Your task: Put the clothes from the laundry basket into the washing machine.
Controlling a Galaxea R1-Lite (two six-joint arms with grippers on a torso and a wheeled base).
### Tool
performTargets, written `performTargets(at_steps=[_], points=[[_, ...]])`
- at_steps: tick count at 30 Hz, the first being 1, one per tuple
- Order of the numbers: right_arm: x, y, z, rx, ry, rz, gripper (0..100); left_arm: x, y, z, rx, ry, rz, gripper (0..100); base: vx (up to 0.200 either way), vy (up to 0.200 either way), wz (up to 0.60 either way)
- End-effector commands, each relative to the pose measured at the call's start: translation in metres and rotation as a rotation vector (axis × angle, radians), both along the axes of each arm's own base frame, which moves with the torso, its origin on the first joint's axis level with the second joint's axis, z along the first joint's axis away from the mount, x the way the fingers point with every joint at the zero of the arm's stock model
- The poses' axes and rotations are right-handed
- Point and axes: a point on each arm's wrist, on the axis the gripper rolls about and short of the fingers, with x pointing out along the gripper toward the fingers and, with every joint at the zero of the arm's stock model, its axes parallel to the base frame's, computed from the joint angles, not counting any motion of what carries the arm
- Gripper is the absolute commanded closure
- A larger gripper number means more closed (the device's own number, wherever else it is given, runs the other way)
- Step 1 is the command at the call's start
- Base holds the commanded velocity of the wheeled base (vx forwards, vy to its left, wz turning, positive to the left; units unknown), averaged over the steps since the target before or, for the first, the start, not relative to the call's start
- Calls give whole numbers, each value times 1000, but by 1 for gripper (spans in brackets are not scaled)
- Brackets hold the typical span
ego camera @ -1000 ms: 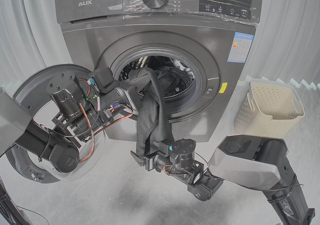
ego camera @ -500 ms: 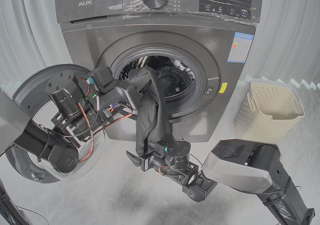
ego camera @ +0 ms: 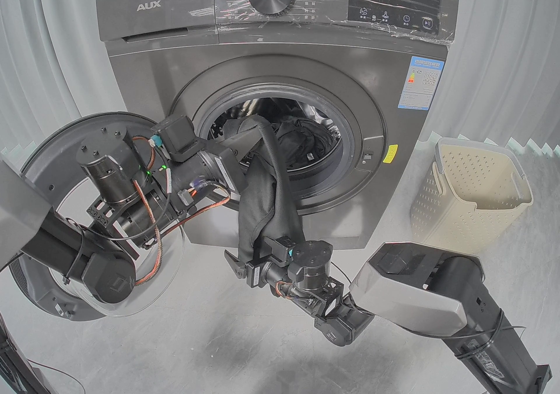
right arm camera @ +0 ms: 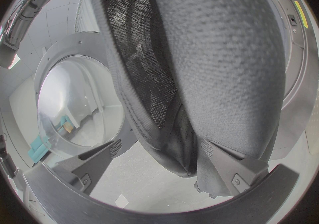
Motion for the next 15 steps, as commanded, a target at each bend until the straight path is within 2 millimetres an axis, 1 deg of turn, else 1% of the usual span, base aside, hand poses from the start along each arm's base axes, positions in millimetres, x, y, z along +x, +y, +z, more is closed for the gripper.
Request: performTargets(at_steps=[1, 4, 8, 10, 12, 14, 15], points=[[5, 2, -11, -1, -2, -16, 100, 0, 0, 0, 0, 1, -1, 100, 0, 0, 0], [6, 2, -12, 4, -7, -23, 100, 1, 3, -1, 2, 4, 8, 100, 0, 0, 0], [2, 0, -11, 4, -10, -23, 100, 4, 5, -5, 6, 14, 19, 100, 0, 0, 0], [-6, -5, -11, -6, 1, -16, 100, 9, 12, -7, 6, 21, 56, 100, 0, 0, 0], [-14, -11, -1, -5, 0, -13, 100, 14, 16, -11, 12, 29, 73, 100, 0, 0, 0], [-22, -18, 3, -20, 12, -12, 100, 18, 19, -16, 16, 40, 86, 100, 0, 0, 0], [-29, -24, 8, -27, 20, -9, 100, 20, 22, -17, 16, 41, 97, 100, 0, 0, 0]])
